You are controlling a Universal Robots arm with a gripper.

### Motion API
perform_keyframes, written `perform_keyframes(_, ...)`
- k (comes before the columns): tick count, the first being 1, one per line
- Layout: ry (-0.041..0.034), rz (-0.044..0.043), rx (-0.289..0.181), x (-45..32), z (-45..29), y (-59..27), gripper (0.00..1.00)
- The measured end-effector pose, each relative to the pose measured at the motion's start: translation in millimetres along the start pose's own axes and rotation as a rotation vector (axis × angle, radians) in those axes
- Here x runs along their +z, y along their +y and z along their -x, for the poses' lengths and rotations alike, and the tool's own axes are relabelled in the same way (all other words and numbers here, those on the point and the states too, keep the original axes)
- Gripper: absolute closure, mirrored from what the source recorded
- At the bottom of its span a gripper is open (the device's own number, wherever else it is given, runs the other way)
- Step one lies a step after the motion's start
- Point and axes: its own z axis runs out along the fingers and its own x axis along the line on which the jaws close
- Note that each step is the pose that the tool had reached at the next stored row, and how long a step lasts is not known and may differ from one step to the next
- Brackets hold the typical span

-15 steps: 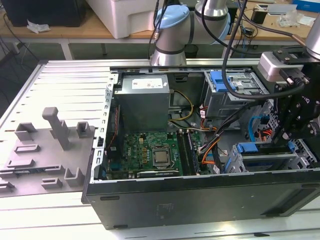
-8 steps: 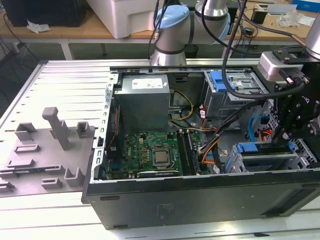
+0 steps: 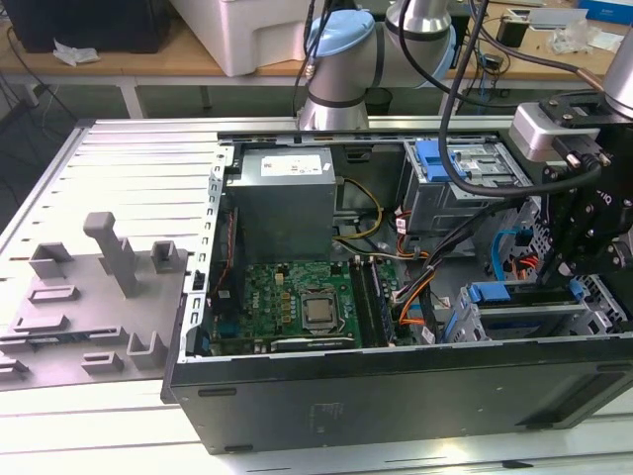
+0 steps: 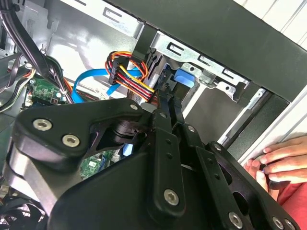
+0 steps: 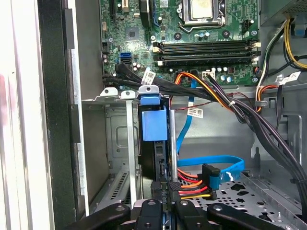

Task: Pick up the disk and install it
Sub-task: 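Insert the first disk wire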

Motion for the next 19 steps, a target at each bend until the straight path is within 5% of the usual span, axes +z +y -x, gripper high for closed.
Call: perform_keyframes(19,-0.0008,0.0000,0.000,1.6,0.0,0.0,0.84)
